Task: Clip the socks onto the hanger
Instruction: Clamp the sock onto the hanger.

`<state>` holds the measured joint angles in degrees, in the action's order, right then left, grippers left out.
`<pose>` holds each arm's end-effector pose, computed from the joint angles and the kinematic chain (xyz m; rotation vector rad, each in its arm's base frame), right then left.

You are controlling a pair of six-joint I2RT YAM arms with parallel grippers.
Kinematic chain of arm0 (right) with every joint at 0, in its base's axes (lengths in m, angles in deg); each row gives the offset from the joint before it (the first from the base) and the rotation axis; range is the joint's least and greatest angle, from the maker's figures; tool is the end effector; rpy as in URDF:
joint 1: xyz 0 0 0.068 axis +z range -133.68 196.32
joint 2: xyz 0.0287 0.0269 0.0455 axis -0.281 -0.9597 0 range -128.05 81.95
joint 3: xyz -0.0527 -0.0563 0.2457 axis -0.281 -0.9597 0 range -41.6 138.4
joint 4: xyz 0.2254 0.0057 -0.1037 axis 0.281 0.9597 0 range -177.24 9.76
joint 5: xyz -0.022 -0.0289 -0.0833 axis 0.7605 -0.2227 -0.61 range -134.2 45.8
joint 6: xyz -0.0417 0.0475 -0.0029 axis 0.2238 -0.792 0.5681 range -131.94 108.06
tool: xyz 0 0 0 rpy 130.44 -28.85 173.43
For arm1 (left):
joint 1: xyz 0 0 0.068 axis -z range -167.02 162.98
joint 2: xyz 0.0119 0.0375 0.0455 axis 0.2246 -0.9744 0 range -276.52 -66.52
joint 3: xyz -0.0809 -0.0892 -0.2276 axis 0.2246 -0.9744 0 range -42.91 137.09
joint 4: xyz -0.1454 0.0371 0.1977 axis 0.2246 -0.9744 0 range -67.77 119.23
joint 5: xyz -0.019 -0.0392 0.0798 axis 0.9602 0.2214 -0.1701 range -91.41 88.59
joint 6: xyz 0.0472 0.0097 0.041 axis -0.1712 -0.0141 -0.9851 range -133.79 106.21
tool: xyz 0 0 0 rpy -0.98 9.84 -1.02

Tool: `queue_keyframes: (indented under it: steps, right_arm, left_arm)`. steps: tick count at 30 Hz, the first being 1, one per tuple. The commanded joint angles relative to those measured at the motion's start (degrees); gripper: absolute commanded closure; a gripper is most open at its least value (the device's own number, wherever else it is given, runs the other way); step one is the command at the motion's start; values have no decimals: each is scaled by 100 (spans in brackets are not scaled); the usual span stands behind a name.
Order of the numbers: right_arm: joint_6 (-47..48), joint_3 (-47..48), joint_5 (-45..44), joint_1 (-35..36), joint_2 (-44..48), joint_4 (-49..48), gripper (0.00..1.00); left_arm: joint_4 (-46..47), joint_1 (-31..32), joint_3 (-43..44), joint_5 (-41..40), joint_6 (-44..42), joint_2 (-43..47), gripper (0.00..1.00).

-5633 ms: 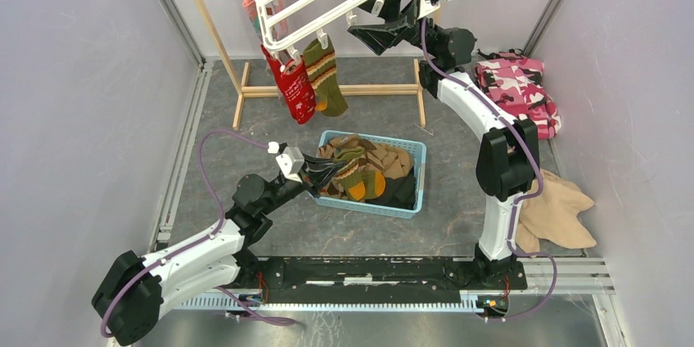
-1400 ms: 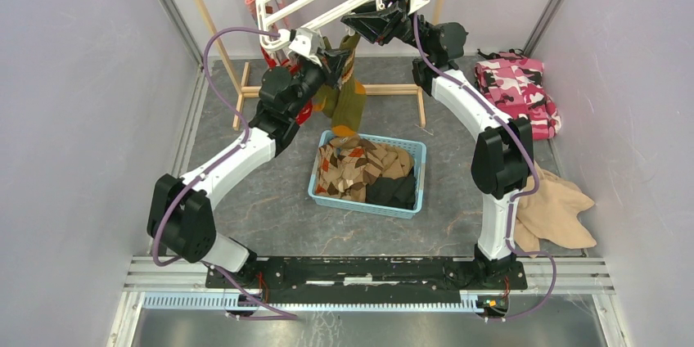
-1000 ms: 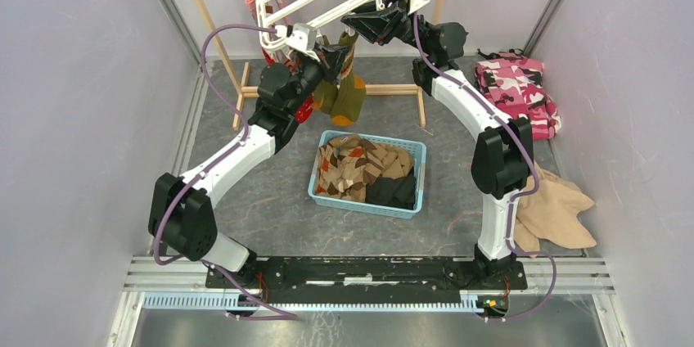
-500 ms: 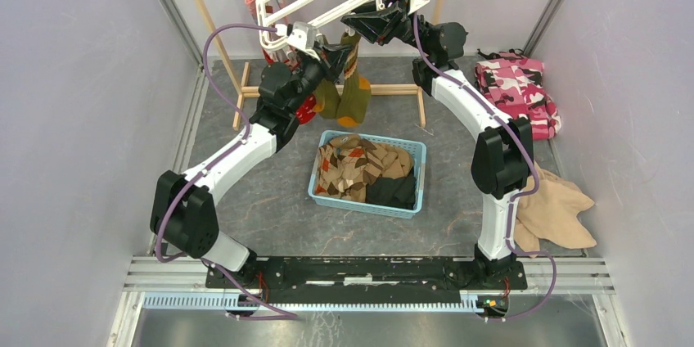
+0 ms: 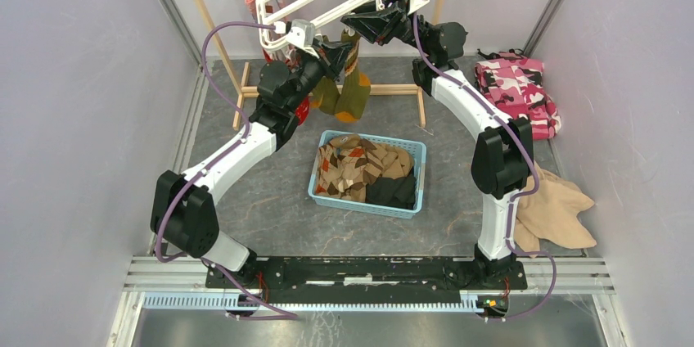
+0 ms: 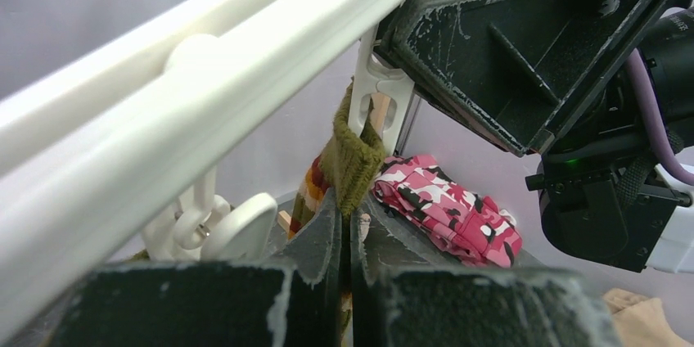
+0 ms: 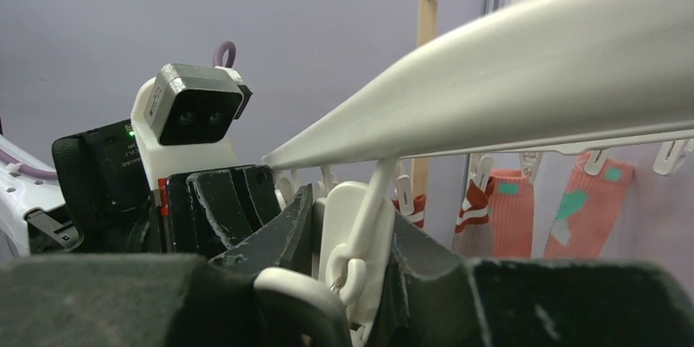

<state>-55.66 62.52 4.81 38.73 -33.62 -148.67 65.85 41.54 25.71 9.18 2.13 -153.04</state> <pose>0.3866 0.1990 0.4314 -0.7425 0.8627 1.3357 0.3105 -0.1791 0.3864 0.3050 1.2521 -0.7846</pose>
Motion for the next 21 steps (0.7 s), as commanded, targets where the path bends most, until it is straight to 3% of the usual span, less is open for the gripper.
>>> queue_keyframes:
  steps: [1,21]
  right_arm:
    - [6,48,38,22,164,-36,90]
    - [97,66,17,42,222,96,89]
  left_arm:
    - [388,-39,211,120,284,86,98]
    - [905,-219,145,671,1358,162,98]
